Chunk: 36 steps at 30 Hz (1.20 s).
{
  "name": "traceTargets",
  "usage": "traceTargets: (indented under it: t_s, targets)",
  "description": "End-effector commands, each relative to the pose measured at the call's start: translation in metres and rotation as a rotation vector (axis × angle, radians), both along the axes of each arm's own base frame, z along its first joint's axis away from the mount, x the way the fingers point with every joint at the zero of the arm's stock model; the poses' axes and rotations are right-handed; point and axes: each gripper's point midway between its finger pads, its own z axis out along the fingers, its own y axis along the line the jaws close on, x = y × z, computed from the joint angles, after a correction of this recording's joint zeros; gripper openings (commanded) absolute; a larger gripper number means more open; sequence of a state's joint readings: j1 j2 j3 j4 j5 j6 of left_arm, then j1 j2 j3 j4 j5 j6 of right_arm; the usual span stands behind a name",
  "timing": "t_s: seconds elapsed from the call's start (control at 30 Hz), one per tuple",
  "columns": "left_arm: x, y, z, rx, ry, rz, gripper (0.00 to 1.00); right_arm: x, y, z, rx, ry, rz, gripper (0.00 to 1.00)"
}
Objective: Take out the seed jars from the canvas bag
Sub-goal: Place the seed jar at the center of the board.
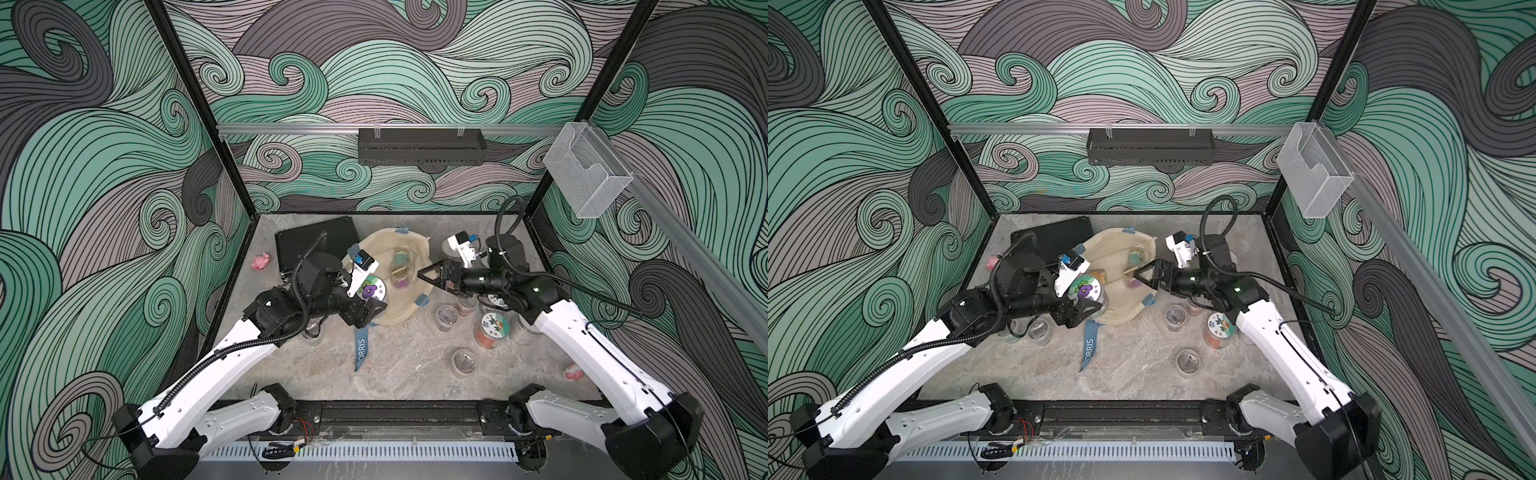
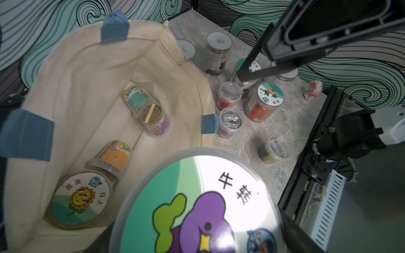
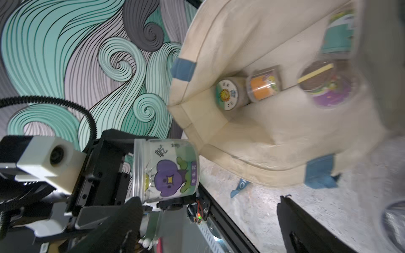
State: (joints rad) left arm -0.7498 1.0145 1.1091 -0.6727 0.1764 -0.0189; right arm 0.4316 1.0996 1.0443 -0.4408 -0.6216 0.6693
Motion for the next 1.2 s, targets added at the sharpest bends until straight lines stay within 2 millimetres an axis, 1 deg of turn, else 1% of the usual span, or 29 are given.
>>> traceTargets:
  t_s: [0.0,0.07,0.13,0.27,0.33,0.43,0.53,0.57,0.63,0.8,0.97,1.03,1.07,1.1,1.13,1.17]
  targets:
    - [-0.009,-0.02,0.004,-0.053,-0.003,-0.008,0.63,0.006,-0.034,-0.016,-0.107,-0.018,-0.133,0.99]
    - [-0.018,-0.036,-0.01,-0.042,0.018,-0.038,0.63,0.006,-0.044,-0.016,-0.111,-0.028,-0.169,0.99]
    - [-0.025,-0.052,-0.023,-0.011,0.024,-0.061,0.63,0.006,-0.05,-0.017,-0.112,-0.031,-0.183,0.99]
    - [-0.038,-0.08,-0.055,0.06,0.06,-0.093,0.63,0.005,-0.054,-0.023,-0.12,-0.021,-0.192,0.99]
    - [-0.042,-0.091,-0.072,0.089,0.089,-0.104,0.63,0.005,-0.055,-0.028,-0.126,-0.014,-0.195,0.99]
    - [-0.042,-0.101,-0.102,0.156,0.134,-0.09,0.62,0.005,-0.057,-0.034,-0.137,-0.006,-0.197,0.99]
    - [-0.036,-0.106,-0.127,0.213,0.144,-0.063,0.6,0.006,-0.058,-0.038,-0.149,-0.001,-0.197,0.99]
    - [-0.033,-0.107,-0.139,0.242,0.152,-0.054,0.6,0.006,-0.058,-0.039,-0.151,-0.002,-0.196,0.99]
    - [-0.029,-0.109,-0.151,0.253,0.148,-0.037,0.61,0.006,-0.058,-0.04,-0.154,-0.001,-0.195,0.99]
    - [-0.025,-0.116,-0.169,0.247,0.159,-0.019,0.64,0.006,-0.058,-0.045,-0.164,0.008,-0.192,0.99]
    - [-0.028,-0.12,-0.181,0.233,0.199,-0.009,0.82,0.007,-0.058,-0.048,-0.172,0.014,-0.187,0.99]
    - [-0.029,-0.118,-0.181,0.235,0.212,-0.005,0.86,0.007,-0.058,-0.048,-0.176,0.014,-0.184,0.99]
    - [-0.031,-0.117,-0.179,0.234,0.217,-0.006,0.91,0.008,-0.057,-0.048,-0.177,0.013,-0.183,0.99]
    - [-0.031,-0.116,-0.176,0.23,0.218,-0.004,0.94,0.008,-0.057,-0.048,-0.179,0.015,-0.183,0.99]
    - [-0.032,-0.115,-0.172,0.226,0.217,-0.003,0.98,0.009,-0.057,-0.048,-0.18,0.015,-0.181,0.99]
    - [-0.033,-0.114,-0.167,0.22,0.214,-0.004,0.99,0.009,-0.057,-0.047,-0.18,0.013,-0.18,0.99]
